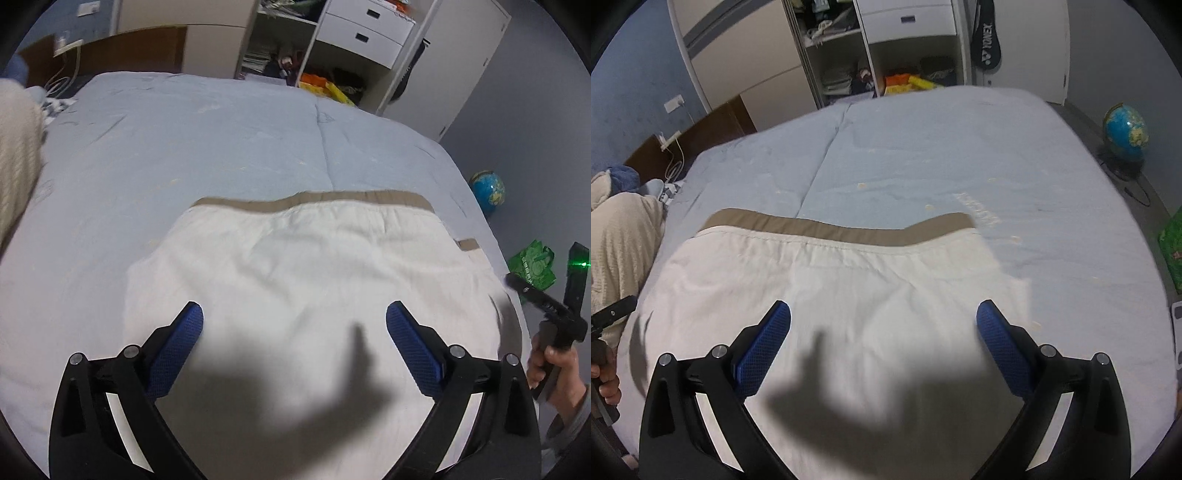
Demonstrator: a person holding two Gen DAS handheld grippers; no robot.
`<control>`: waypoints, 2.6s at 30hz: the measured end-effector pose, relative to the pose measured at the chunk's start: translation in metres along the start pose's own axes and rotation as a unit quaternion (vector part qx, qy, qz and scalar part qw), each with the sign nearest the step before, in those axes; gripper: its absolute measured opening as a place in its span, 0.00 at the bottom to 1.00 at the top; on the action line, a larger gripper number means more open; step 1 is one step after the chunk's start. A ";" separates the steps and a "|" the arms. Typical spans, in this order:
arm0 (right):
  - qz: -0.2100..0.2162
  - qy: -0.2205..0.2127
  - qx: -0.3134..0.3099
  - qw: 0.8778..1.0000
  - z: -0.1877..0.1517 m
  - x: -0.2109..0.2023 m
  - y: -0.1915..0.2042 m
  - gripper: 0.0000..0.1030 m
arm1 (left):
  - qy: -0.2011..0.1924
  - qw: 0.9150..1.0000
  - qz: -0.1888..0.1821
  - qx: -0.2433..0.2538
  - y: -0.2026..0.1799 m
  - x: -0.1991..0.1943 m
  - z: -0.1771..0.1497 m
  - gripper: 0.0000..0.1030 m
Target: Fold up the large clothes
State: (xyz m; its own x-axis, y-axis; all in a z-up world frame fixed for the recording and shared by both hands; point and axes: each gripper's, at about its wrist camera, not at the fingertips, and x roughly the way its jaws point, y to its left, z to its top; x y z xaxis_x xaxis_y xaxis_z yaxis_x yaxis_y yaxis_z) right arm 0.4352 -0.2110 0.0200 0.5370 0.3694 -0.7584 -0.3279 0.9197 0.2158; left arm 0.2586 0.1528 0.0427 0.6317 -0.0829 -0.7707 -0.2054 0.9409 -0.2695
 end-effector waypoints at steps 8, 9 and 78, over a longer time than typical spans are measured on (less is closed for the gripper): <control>0.000 -0.017 -0.019 1.000 -0.050 -0.084 -0.005 0.93 | -0.008 1.000 0.002 0.005 0.003 -0.067 -0.063 0.93; -0.002 -0.018 -0.024 1.000 -0.058 -0.094 -0.004 0.93 | -0.008 1.000 0.002 0.006 0.002 -0.072 -0.070 0.93; -0.009 -0.050 -0.050 0.997 -0.211 -0.194 0.016 0.93 | -0.092 0.991 0.042 0.084 -0.017 -0.152 -0.197 0.93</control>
State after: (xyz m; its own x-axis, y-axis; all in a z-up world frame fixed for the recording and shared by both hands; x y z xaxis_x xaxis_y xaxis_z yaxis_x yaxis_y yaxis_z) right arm 0.1617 -0.2956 0.0413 0.6165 0.3696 -0.6953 -0.3907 0.9102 0.1374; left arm 0.0184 0.0842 0.0507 0.7465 0.0456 -0.6638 -0.1457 0.9846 -0.0963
